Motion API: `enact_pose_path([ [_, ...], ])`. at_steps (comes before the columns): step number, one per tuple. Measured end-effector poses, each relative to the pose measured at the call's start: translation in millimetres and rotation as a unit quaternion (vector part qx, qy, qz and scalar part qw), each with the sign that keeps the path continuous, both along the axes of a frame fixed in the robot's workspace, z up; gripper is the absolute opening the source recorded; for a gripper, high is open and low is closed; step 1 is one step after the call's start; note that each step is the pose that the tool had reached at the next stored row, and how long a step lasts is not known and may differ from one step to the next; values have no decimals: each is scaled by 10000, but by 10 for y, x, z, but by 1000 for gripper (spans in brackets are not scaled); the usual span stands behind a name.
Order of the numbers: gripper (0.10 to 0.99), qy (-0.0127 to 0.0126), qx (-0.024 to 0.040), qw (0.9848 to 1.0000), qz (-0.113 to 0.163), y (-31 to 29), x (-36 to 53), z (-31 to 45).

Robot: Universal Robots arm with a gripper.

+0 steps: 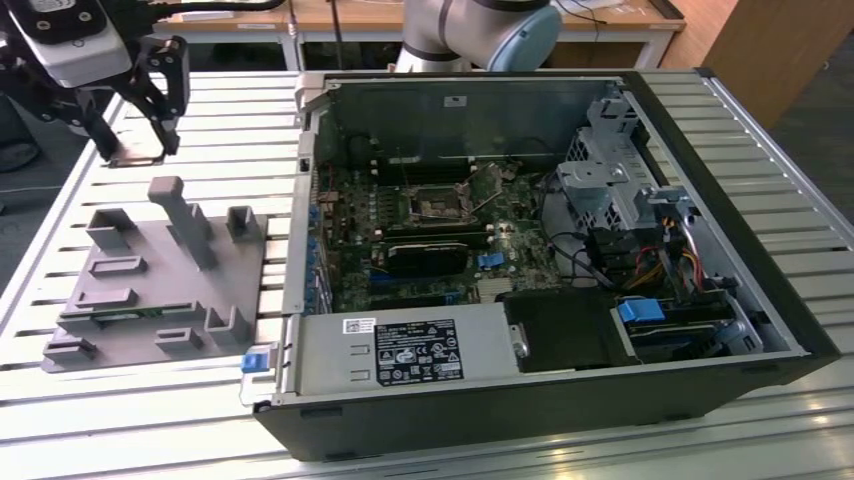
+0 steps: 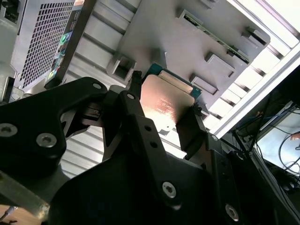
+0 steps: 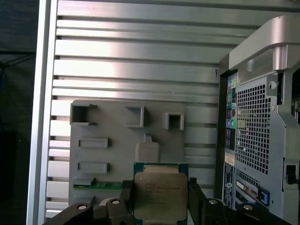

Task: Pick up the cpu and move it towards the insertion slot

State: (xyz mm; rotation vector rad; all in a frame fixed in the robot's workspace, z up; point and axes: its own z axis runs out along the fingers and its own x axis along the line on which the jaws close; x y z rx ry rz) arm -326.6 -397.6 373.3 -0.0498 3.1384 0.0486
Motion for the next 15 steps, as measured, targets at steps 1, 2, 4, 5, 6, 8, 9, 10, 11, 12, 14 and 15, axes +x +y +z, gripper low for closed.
enact_pose_path([
  [1, 545, 0, 0, 10000, 0, 0, 16, 0],
  [2, 545, 0, 0, 10000, 0, 0, 31, 0],
  [4, 545, 0, 0, 10000, 0, 0, 62, 0],
  [5, 545, 0, 0, 10000, 0, 0, 77, 0],
  [6, 545, 0, 0, 10000, 0, 0, 95, 0],
  [8, 545, 0, 0, 10000, 0, 0, 127, 0],
  [9, 545, 0, 0, 10000, 0, 1, 143, 0],
  [10, 545, 0, 0, 10000, 0, 1, 159, 0],
  [11, 545, 0, 0, 10000, 0, 1, 175, 0],
  [12, 545, 0, 0, 10000, 0, 1, 193, 0],
  [14, 545, 0, 0, 10000, 0, 1, 218, 1],
  [15, 545, 0, 0, 10000, 0, 1, 224, 5],
])
